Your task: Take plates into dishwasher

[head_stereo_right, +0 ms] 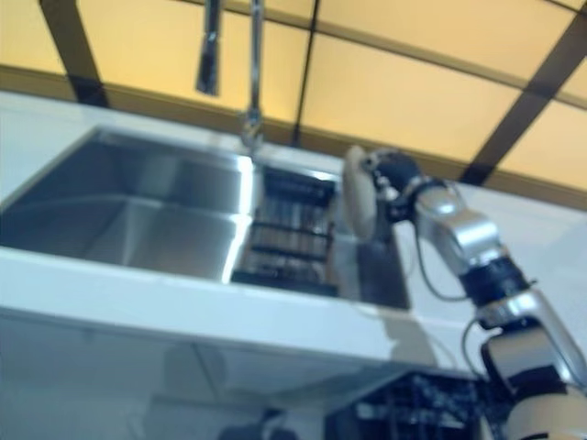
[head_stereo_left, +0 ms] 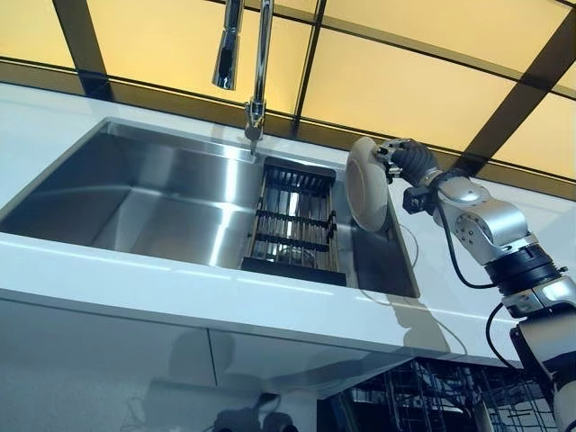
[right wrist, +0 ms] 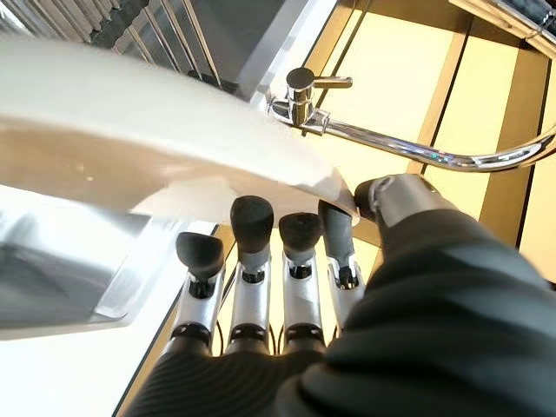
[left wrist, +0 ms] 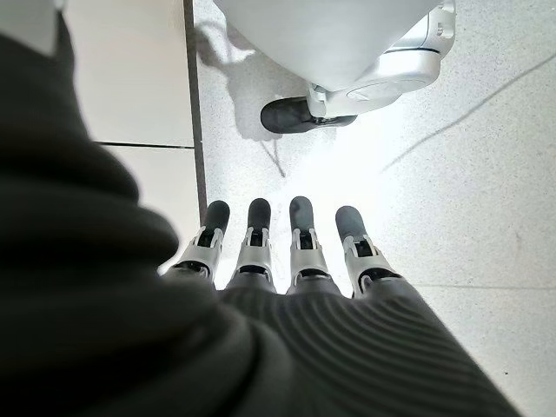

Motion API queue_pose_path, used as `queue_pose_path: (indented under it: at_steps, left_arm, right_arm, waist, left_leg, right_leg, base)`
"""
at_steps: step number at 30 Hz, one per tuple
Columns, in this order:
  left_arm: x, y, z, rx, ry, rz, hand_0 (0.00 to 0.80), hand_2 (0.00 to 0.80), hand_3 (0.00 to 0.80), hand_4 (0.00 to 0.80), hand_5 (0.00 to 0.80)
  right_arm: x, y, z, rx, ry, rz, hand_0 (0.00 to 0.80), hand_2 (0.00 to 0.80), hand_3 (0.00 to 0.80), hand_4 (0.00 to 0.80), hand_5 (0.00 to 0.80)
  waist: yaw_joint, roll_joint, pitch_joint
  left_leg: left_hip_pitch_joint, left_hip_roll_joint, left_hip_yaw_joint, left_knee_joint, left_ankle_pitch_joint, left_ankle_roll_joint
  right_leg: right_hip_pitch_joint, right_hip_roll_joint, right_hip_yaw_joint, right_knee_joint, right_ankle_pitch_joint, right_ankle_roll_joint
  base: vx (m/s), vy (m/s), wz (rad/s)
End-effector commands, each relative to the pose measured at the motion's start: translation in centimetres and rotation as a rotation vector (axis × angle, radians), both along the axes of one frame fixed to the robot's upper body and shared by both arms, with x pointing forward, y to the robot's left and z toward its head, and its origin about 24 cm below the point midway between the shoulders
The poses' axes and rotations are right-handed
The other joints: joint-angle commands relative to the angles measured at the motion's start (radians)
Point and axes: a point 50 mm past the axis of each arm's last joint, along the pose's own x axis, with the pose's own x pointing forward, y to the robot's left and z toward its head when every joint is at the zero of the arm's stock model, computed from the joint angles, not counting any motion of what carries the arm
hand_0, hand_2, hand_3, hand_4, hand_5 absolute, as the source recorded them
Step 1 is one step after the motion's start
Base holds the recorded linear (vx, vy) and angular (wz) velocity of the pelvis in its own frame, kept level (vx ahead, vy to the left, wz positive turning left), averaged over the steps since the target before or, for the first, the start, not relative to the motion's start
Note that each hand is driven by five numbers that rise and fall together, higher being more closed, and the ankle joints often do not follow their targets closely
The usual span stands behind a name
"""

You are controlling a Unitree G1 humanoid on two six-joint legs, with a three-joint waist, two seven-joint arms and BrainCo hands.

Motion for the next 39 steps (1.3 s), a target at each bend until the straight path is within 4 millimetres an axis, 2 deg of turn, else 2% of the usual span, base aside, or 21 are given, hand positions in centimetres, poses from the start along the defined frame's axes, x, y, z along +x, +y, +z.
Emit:
queue_pose_path:
  at_steps: [1,9,15,21,29,39]
  left_arm:
    - [-0.2,0.8,0.1,0.044,0.059,-0.083,0.000,0.000,0.000,0.000,0.000]
    - [-0.4,0.9,0.1,0.047,0.068,-0.083,0.000,0.000,0.000,0.000,0.000]
    - [-0.6,1.3,0.2,0.050,0.077,-0.083,0.000,0.000,0.000,0.000,0.000]
    - [-0.8,1.5,0.2,0.054,0.087,-0.079,0.000,0.000,0.000,0.000,0.000]
    - [-1.0,1.8,0.3,0.059,0.093,-0.082,0.000,0.000,0.000,0.000,0.000]
    - [-0.9,2.1,0.4,0.062,0.096,-0.115,0.000,0.000,0.000,0.000,0.000]
  right_arm:
    - [-0.3,-2.5,6.0,0.062,-0.199,-0.073,0.800,0.800,0.800,0.800,0.800]
    - [-0.4,-4.1,7.0,0.108,-0.213,-0.122,0.800,0.800,0.800,0.800,0.800]
    - [-1.0,-5.4,8.5,0.173,-0.252,-0.160,0.800,0.800,0.800,0.800,0.800]
    - [-1.6,-7.8,9.2,0.174,-0.274,-0.242,0.800,0.800,0.800,0.800,0.800]
    - [-2.9,-11.9,9.1,0.178,-0.255,-0.356,0.800,0.800,0.800,0.800,0.800]
    - [-4.6,-16.2,7.4,0.135,-0.171,-0.460,0.800,0.800,0.800,0.800,0.800]
  waist:
    - [0.000,0.030,-0.026]
    - [-0.009,0.025,-0.032]
    - [-0.017,0.020,-0.038]
    - [-0.029,0.018,-0.045]
    - [-0.050,0.016,-0.049]
    - [-0.083,0.023,-0.040]
  left_leg:
    - [0.027,-0.025,0.039,-0.003,-0.100,0.071]
    - [0.031,-0.023,0.050,-0.003,-0.102,0.072]
    - [0.036,-0.022,0.055,-0.003,-0.104,0.072]
    - [0.037,-0.019,0.067,-0.003,-0.104,0.072]
    - [0.041,-0.016,0.083,-0.003,-0.108,0.073]
    - [0.052,-0.011,0.114,-0.003,-0.115,0.077]
  right_leg:
    - [0.011,0.035,0.019,0.018,-0.035,0.045]
    - [0.010,0.040,0.028,0.023,-0.034,0.047]
    - [0.010,0.044,0.037,0.026,-0.033,0.049]
    - [0.005,0.047,0.047,0.030,-0.030,0.053]
    - [-0.002,0.053,0.064,0.034,-0.025,0.056]
    - [-0.012,0.058,0.092,0.035,-0.014,0.064]
  base:
    - [0.000,0.000,0.00]
    - [0.003,0.005,-0.05]
    - [0.007,0.003,-0.08]
    - [-0.001,-0.001,-0.03]
    - [-0.004,-0.006,-0.08]
    - [-0.009,0.004,-0.12]
